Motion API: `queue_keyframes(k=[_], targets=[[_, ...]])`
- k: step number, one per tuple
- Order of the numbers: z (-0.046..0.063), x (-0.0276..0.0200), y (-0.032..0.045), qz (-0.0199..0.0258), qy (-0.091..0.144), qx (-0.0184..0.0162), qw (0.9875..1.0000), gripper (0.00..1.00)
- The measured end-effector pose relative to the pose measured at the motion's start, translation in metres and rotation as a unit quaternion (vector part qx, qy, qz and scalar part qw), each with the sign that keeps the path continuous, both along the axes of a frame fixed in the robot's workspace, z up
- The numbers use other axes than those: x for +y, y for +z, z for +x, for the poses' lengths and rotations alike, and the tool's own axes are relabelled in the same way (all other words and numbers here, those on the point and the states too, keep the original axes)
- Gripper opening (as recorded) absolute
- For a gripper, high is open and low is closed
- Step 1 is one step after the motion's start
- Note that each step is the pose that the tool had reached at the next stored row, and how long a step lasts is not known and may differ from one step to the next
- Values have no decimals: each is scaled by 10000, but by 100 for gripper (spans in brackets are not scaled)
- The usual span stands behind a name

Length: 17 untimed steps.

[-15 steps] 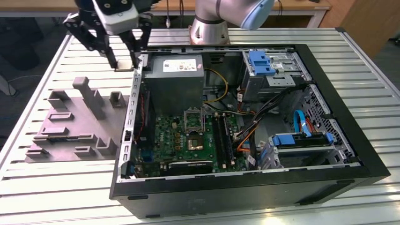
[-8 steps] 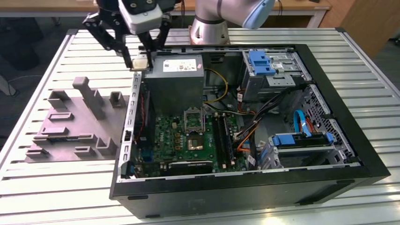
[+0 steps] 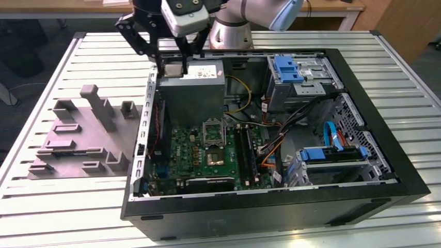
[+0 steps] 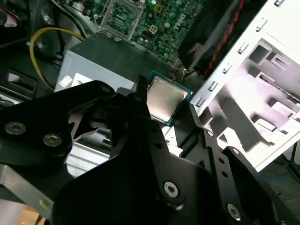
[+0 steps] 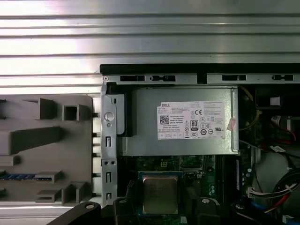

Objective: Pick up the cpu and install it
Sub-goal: 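Pick up the cpu and move it towards the insertion slot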

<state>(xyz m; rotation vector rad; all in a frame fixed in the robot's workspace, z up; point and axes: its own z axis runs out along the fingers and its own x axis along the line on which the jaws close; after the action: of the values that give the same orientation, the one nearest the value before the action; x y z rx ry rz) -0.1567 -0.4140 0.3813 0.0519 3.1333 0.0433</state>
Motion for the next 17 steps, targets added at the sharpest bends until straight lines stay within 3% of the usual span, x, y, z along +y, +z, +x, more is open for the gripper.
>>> queue_keyframes(k=[7, 14, 17], targets=[[44, -3, 0, 0, -1, 0, 10000, 47], [54, -80, -2, -24, -1, 0, 10000, 47], [168, -81, -4, -35, -2, 0, 10000, 47]])
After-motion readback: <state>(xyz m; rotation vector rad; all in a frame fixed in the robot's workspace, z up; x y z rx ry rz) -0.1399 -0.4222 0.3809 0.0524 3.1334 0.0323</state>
